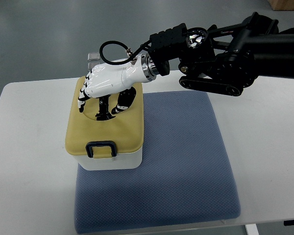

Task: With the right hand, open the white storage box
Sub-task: 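Lower the right hand onto the black handle in the lid's recess, then close the right hand's fingers around the black lid handle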

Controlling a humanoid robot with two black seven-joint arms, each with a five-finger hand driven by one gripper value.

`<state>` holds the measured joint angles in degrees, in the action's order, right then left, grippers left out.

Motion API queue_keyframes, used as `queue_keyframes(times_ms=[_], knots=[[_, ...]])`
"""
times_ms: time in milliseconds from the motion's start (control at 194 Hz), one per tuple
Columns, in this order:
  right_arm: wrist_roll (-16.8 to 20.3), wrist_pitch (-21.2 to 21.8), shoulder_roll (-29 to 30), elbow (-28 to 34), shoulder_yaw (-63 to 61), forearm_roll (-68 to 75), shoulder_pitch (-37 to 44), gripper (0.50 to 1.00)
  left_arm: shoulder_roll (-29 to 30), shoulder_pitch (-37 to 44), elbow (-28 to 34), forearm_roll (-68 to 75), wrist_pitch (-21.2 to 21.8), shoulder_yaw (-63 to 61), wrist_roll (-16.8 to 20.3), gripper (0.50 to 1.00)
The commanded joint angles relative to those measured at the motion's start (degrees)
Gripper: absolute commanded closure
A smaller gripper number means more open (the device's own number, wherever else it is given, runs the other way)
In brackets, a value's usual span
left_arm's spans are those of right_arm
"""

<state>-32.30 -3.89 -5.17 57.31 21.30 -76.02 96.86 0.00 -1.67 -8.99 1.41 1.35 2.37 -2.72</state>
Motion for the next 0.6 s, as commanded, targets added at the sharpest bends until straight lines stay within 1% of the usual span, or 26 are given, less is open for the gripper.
queue_keyframes(times_ms=[0, 46, 83, 114, 139, 217, 310, 356, 418, 480, 506, 594], knots=[[0.0, -0.1, 0.1, 0.0, 0.1, -0.1, 0.0, 0.773, 0.0, 0.0, 0.0, 0.0, 0.0, 0.0, 0.0, 0.5], [0.0, -0.1, 0.1, -0.1, 0.1, -0.1, 0.0, 0.781, 0.0, 0.0, 0.0, 0.0, 0.0, 0.0, 0.0, 0.5], [0.0, -0.1, 0.2, -0.1, 0.1, -0.2, 0.0, 0.807, 0.0, 0.0, 0.0, 0.0, 0.0, 0.0, 0.0, 0.5], [0.0, -0.1, 0.2, -0.2, 0.1, -0.5, 0.0, 0.818, 0.0, 0.0, 0.0, 0.1, 0.1, 0.0, 0.0, 0.5], [0.0, -0.1, 0.2, -0.3, 0.1, -1.1, 0.0, 0.84, 0.0, 0.0, 0.0, 0.0, 0.1, 0.0, 0.0, 0.5], [0.0, -0.2, 0.2, -0.4, 0.1, -1.9, 0.0, 0.875, 0.0, 0.0, 0.0, 0.0, 0.0, 0.0, 0.0, 0.5], [0.0, -0.4, 0.2, -0.4, 0.1, -2.0, 0.0, 0.889, 0.0, 0.0, 0.0, 0.0, 0.1, 0.0, 0.0, 0.5], [0.0, -0.5, 0.3, -0.4, 0.1, -2.1, 0.0, 0.916, 0.0, 0.0, 0.0, 0.0, 0.1, 0.0, 0.0, 0.5], [0.0, -0.5, 0.5, -0.4, 0.1, -2.1, -0.3, 0.928, 0.0, 0.0, -0.1, 0.0, 0.0, 0.0, 0.0, 0.5], [0.0, -0.5, 0.6, -0.4, 0.1, -2.1, -0.4, 0.971, 0.0, 0.0, -0.1, 0.0, 0.0, 0.0, 0.0, 0.5], [-0.1, -0.7, 0.6, -0.4, 0.1, -2.1, -0.4, 1.0, 0.0, 0.0, 0.0, 0.0, 0.1, 0.0, 0.0, 0.5], [-0.2, -1.9, 0.6, -0.4, 0.2, -2.2, -0.4, 1.0, 0.0, 0.0, 0.0, 0.0, 0.0, 0.0, 0.0, 0.5]])
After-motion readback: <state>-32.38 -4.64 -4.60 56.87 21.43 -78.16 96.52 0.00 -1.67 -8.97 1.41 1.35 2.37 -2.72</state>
